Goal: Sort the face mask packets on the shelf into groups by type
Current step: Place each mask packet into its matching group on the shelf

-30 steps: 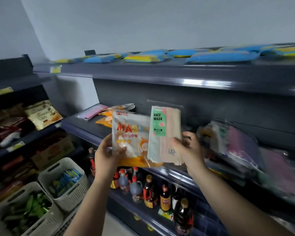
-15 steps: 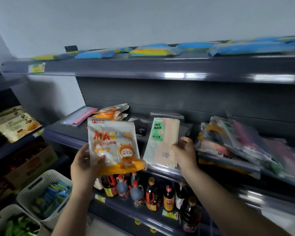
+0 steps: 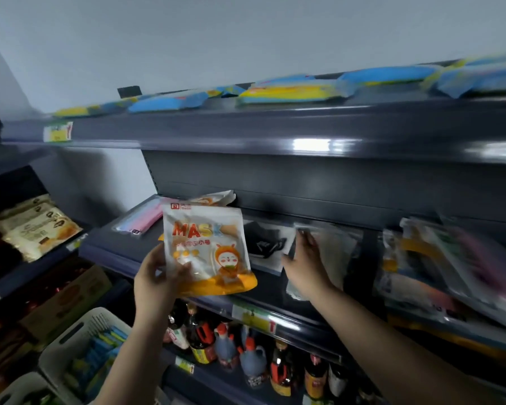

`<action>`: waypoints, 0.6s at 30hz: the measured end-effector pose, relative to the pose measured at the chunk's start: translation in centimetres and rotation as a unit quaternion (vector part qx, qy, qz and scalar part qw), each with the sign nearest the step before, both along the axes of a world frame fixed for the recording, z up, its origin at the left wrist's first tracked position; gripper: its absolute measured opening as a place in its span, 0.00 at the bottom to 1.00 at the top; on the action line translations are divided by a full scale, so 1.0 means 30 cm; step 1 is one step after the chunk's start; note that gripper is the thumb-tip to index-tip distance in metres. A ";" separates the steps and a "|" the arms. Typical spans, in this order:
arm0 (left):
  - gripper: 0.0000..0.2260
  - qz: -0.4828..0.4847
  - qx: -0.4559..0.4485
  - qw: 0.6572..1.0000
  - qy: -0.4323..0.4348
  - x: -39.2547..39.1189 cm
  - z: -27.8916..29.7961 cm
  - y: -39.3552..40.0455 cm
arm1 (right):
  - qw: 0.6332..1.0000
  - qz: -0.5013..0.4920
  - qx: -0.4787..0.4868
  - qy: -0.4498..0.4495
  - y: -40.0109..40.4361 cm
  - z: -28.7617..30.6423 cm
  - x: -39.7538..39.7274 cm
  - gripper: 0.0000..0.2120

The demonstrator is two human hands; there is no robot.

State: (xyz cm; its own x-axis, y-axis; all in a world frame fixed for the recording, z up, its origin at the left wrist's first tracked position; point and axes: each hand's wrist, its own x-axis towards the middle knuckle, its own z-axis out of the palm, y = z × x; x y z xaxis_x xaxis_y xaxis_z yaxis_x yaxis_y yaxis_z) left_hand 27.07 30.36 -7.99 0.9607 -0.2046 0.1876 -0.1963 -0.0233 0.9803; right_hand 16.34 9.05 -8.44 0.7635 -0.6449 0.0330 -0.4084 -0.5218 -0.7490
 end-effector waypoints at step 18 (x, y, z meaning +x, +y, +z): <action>0.41 -0.186 -0.078 0.975 0.097 0.312 0.024 -0.026 | 0.952 0.029 0.239 -0.188 0.116 0.008 0.365 0.32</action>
